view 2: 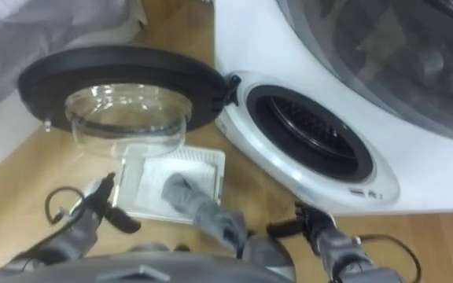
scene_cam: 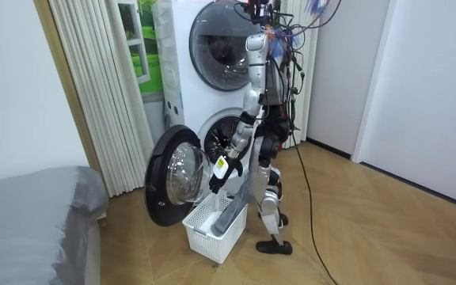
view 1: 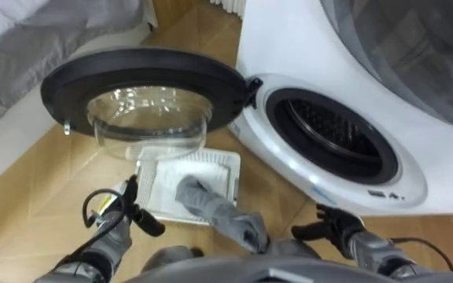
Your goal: Put towel into washing machine
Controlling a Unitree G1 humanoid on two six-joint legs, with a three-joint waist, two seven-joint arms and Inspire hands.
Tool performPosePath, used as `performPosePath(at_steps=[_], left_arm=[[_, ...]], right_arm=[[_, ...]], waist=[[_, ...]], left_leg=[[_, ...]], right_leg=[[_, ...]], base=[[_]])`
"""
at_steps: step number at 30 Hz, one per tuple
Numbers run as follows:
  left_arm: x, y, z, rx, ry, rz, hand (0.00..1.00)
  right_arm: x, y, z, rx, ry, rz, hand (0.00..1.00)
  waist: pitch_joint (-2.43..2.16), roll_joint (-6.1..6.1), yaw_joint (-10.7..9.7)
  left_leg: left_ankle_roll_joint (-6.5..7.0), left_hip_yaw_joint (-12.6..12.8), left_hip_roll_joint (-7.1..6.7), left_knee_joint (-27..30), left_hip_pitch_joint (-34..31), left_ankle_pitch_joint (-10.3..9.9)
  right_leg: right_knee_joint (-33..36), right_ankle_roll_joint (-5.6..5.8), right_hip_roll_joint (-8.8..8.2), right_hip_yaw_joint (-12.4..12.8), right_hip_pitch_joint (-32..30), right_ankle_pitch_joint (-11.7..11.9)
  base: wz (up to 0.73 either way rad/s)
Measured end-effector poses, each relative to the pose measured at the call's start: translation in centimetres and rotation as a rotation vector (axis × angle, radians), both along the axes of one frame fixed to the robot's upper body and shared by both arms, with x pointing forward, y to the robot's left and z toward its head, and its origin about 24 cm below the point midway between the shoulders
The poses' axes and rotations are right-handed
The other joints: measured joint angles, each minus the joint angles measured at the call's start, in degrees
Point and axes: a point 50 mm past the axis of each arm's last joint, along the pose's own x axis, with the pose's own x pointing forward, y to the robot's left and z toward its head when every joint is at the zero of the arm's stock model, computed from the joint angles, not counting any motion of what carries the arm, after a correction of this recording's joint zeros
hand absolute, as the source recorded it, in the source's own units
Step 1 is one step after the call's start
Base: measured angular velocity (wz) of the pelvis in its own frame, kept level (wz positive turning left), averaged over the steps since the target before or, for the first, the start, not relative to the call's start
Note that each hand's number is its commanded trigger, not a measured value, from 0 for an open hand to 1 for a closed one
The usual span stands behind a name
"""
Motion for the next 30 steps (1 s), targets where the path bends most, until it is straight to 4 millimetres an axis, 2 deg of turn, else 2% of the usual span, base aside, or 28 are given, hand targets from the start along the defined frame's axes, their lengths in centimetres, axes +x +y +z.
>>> performPosePath(at_steps=[3,6,10,12,13,14,15,17,22,26,30], left_arm=[[1.7,-1.0,0.5,0.005,-0.034,-0.056,0.0],[4.1,-1.9,1.6,0.018,-0.099,-0.114,0.0],[5.7,-2.6,2.4,0.03,-0.148,-0.153,0.0],[6.6,-3.1,2.9,0.042,-0.175,-0.189,0.0],[7.3,-3.4,3.4,0.055,-0.2,-0.211,0.0],[8.2,-3.8,4.0,0.07,-0.229,-0.241,0.0],[8.5,-3.9,4.2,0.077,-0.242,-0.258,0.0],[9.7,-4.6,5.1,0.091,-0.296,-0.315,0.0],[11.8,-5.4,6.9,0.159,-0.384,-0.437,0.0],[12.9,-5.4,8.1,0.191,-0.454,-0.459,0.0],[13.9,-5.6,9.1,0.203,-0.504,-0.484,0.0]], right_arm=[[1.7,0.9,0.4,-0.005,-0.037,0.042,0.0],[3.5,2.1,0.9,-0.001,-0.078,0.086,0.0],[5.0,2.6,1.6,0.002,-0.128,0.103,0.0],[5.9,2.9,2.0,0.0,-0.156,0.12,0.0],[6.8,3.2,2.4,0.0,-0.186,0.139,0.0],[7.5,3.4,2.8,0.004,-0.22,0.147,0.0],[7.8,3.5,3.0,0.006,-0.231,0.15,0.0],[9.0,3.8,3.7,0.015,-0.277,0.159,0.0],[10.8,4.8,5.0,0.051,-0.371,0.18,0.0],[11.8,5.6,6.0,0.097,-0.441,0.199,0.0],[13.5,6.6,7.4,0.107,-0.514,0.245,0.0]], waist=[[0.52,0.0,-0.81],[1.84,-0.01,-0.96],[2.05,0.03,-0.98],[2.34,0.19,-1.77],[2.57,0.23,-2.42],[3.23,0.24,-2.71],[3.47,0.19,-2.78],[3.55,0.17,-3.1],[3.6,0.06,-4.53],[3.61,-0.15,-5.8],[3.6,-0.33,-7.34]], left_leg=[[0.01,-0.08,0.09,2.36,-4.86,0.0],[0.01,0.2,0.54,5.99,-11.1,-0.01],[0.05,0.64,0.6,9.53,-17.96,-0.03],[0.07,0.25,0.72,12.47,-21.73,-0.07],[0.31,0.32,0.93,14.04,-24.09,-0.27],[0.42,0.53,1.43,15.9,-26.21,-0.73],[0.41,0.55,1.63,17.03,-27.26,-0.97],[0.35,0.56,2.55,22.16,-32.56,-2.89],[0.6,0.7,3.59,30.31,-41.0,-4.73],[0.29,0.75,4.86,37.11,-47.69,-6.93],[0.0,0.24,5.63,41.6,-53.21,-7.86]], right_leg=[[2.48,-0.13,-0.31,0.04,-4.86,-0.08],[4.96,-0.51,-0.37,0.15,-10.66,0.06],[9.24,-1.42,-0.72,1.2,-18.34,-0.15],[11.48,-1.81,-0.75,1.77,-21.8,-0.38],[12.95,-2.11,-0.78,1.9,-24.23,-0.42],[14.47,-2.51,-0.69,1.9,-26.25,-0.45],[15.24,-2.66,-0.6,1.97,-27.22,-0.5],[19.65,-3.25,-0.18,2.8,-32.6,-1.43],[27.62,-3.86,-0.21,3.79,-41.6,-2.65],[34.04,-4.55,0.22,4.65,-48.59,-4.18],[37.86,-4.93,0.71,4.74,-53.94,-4.64]], base=[[0.0],[0.0],[-0.07],[-0.02],[0.0],[-0.05],[-0.11],[-0.16],[-0.07],[-0.08],[-0.02]])
